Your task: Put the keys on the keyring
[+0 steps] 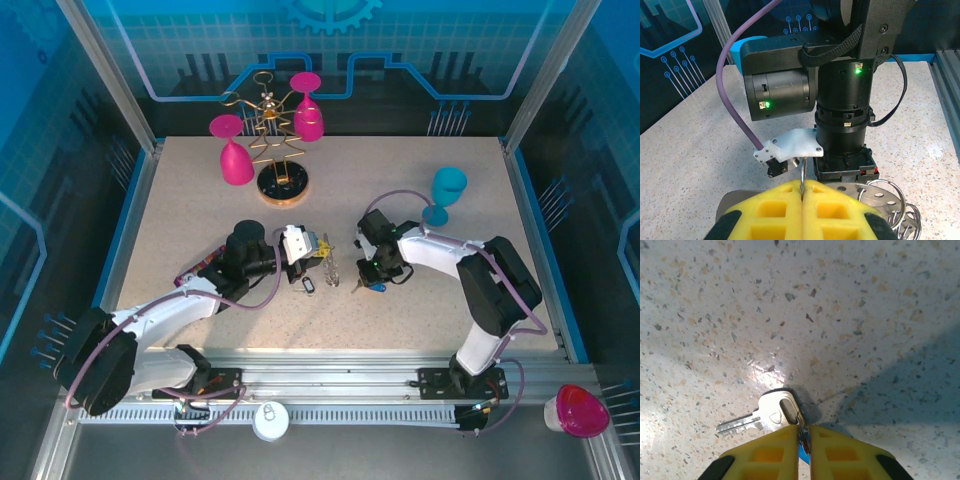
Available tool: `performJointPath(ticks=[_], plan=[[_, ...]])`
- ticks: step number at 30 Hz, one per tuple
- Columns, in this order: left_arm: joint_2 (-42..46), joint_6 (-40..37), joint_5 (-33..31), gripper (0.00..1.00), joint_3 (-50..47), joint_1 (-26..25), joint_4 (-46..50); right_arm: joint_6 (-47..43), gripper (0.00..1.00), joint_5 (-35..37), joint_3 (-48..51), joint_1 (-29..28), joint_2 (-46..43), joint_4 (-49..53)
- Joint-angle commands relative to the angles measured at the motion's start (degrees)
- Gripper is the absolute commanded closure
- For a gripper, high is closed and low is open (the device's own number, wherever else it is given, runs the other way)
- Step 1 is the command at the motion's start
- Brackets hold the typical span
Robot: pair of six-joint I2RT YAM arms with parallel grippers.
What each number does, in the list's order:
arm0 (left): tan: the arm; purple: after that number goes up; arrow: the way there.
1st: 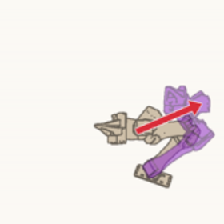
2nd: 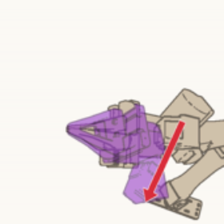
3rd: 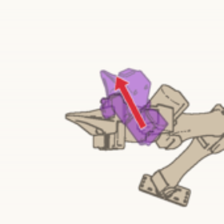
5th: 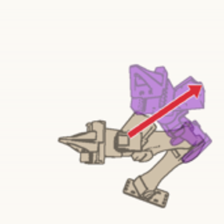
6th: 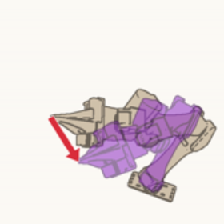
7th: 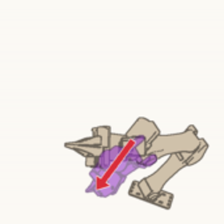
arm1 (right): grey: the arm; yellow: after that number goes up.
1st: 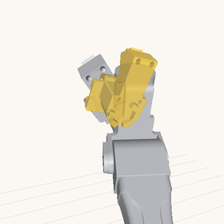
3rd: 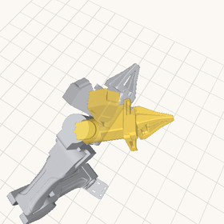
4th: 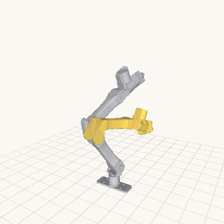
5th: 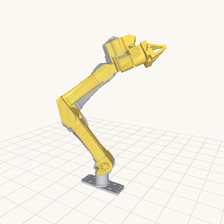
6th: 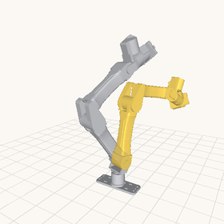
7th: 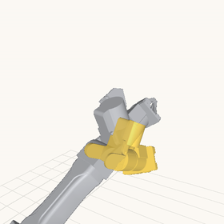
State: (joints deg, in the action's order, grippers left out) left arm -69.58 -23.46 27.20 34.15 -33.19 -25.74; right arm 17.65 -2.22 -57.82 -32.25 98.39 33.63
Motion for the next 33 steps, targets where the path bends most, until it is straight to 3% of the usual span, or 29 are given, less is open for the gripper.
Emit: performJointPath(ticks=[1, 8, 19, 33], plan=[[1.3, -0.8, 0.8, 1.00, 2.0, -0.3, -0.6, -0.6, 0.86, -1.1, -1.7, -0.7, 1.1, 1.5], [1.6, -1.2, 0.7, 1.00, 2.1, -0.3, -0.2, -1.3, 1.00, -1.2, -2.9, -0.8, 1.2, 2.4], [1.8, -1.3, 0.7, 1.00, 2.1, -0.3, 0.0, -1.1, 0.88, -1.6, -2.1, -0.9, 2.4, 2.4], [1.6, -1.5, 0.9, 1.00, 2.1, -0.3, 0.2, -1.5, 1.00, -1.2, -2.5, -1.0, 0.1, 3.1]])
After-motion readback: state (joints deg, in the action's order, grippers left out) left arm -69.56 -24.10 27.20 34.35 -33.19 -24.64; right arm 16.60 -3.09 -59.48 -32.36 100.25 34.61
